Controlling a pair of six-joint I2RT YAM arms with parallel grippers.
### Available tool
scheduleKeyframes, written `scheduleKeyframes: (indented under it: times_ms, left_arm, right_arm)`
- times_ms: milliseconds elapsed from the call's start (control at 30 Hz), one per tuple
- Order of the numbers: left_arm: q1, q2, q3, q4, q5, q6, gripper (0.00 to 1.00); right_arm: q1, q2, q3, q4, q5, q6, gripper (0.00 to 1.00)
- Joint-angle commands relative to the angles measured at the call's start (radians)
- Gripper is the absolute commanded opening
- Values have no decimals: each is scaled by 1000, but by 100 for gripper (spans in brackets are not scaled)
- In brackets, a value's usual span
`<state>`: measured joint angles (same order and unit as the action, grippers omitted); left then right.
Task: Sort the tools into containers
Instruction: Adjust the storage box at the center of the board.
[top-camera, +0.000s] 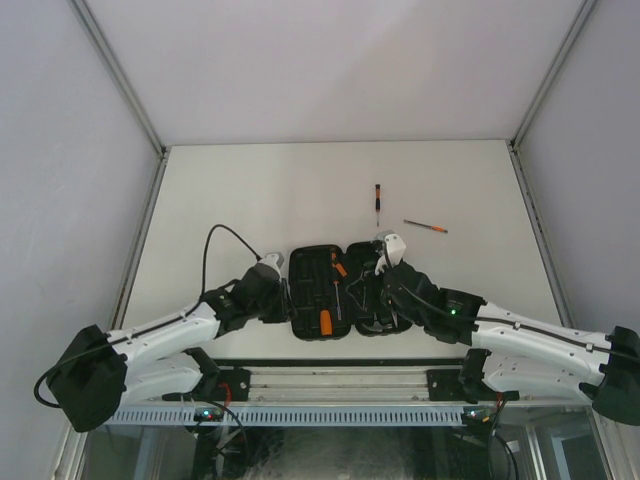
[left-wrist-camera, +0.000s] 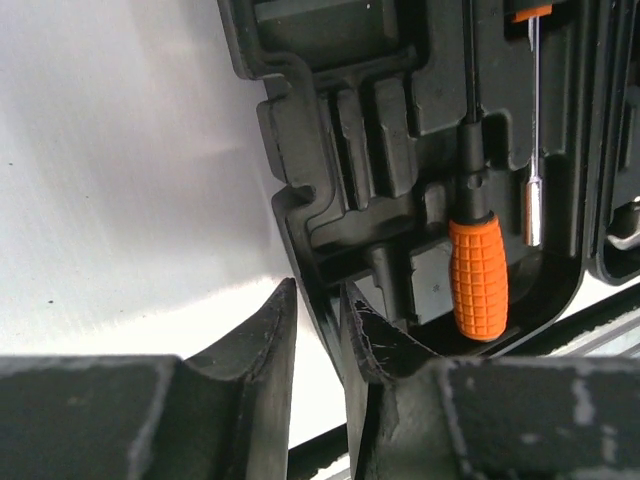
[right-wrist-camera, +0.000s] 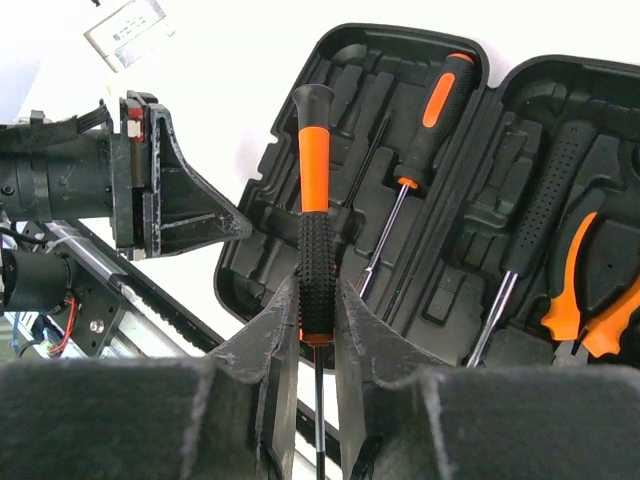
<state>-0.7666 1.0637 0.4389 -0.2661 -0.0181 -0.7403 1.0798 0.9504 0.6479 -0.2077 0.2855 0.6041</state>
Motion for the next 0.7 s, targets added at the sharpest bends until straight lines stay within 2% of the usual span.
scheduleKeyframes:
  times_ms: [0, 400, 667]
  left_arm:
    - [-3, 22, 21, 38, -45, -42, 25]
    - [-3, -1, -54, 85, -114, -235, 3]
    - [2, -63, -84, 44, -190, -315, 0]
  right_arm:
    - [14, -1, 11, 50, 10, 29, 0]
    - [26, -4, 10, 28, 70, 88, 0]
    - [26, -7, 10, 16, 102, 105, 0]
